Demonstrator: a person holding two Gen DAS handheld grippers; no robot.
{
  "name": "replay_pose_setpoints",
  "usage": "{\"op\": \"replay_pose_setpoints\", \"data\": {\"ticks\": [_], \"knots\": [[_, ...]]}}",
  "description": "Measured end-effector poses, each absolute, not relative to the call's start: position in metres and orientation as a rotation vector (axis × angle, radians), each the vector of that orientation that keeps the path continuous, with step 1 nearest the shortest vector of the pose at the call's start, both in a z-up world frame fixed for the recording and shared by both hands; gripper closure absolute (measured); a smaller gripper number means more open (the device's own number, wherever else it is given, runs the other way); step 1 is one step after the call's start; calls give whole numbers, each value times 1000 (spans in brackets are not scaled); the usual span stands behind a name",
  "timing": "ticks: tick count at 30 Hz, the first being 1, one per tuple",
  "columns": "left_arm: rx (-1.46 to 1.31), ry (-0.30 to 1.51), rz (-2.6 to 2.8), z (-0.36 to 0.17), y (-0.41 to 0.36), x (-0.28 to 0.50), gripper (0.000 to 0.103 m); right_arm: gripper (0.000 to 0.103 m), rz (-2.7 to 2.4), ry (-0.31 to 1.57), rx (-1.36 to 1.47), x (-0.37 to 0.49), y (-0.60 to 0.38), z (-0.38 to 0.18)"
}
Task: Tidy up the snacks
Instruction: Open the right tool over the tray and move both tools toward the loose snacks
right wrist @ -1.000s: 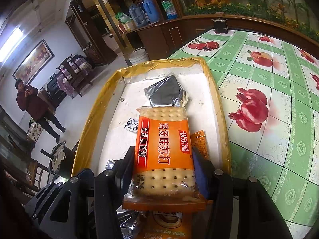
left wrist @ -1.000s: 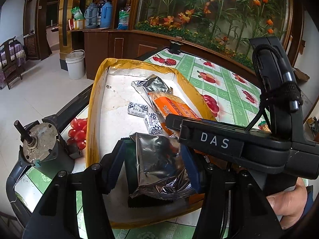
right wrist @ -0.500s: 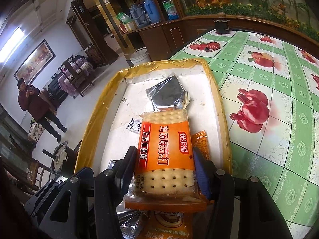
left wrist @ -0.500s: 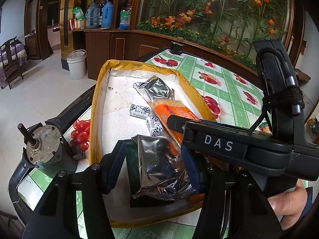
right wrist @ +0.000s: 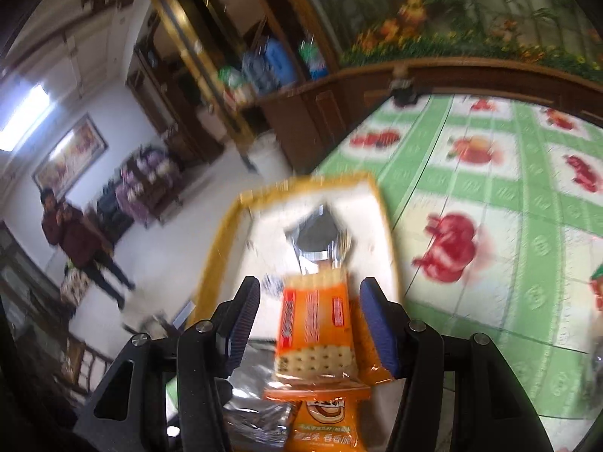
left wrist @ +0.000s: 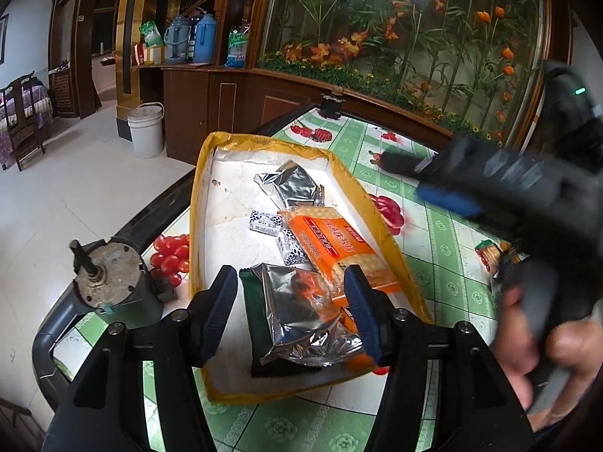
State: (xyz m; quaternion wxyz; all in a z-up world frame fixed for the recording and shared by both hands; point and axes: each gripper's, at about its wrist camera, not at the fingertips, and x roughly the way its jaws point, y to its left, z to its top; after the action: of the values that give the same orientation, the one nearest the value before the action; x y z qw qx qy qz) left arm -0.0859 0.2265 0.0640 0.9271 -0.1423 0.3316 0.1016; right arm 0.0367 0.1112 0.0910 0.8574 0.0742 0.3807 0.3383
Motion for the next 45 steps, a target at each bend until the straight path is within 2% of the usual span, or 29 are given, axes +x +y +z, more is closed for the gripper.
{"op": "replay_pose_setpoints", "data": {"ticks": [4, 8, 13, 16, 21, 24, 28, 36, 45], "knots": [[-297, 666, 201, 71, 224, -94, 45, 45, 778, 726, 298, 14, 83, 135], [-294, 648, 192, 80, 218, -102, 45, 32, 916, 670, 435, -26, 60, 176], [-283, 627, 163, 93, 203, -117, 45, 31, 1133, 727, 558, -74, 44, 209], [-271, 612, 151, 100, 192, -126, 45, 31, 1177, 689, 479, -111, 39, 230], [-252, 595, 126, 110, 175, -140, 45, 31, 1048, 505, 333, -156, 18, 254], [-237, 588, 116, 116, 166, -150, 45, 31, 1060, 460, 336, -172, 8, 260], [-227, 575, 102, 122, 156, -161, 45, 31, 1137, 492, 360, -189, 2, 265], [-230, 566, 88, 125, 147, -181, 45, 31, 1551, 708, 514, -252, 5, 270], [-212, 534, 65, 137, 136, -198, 45, 31, 1747, 701, 587, -332, -12, 301]]}}
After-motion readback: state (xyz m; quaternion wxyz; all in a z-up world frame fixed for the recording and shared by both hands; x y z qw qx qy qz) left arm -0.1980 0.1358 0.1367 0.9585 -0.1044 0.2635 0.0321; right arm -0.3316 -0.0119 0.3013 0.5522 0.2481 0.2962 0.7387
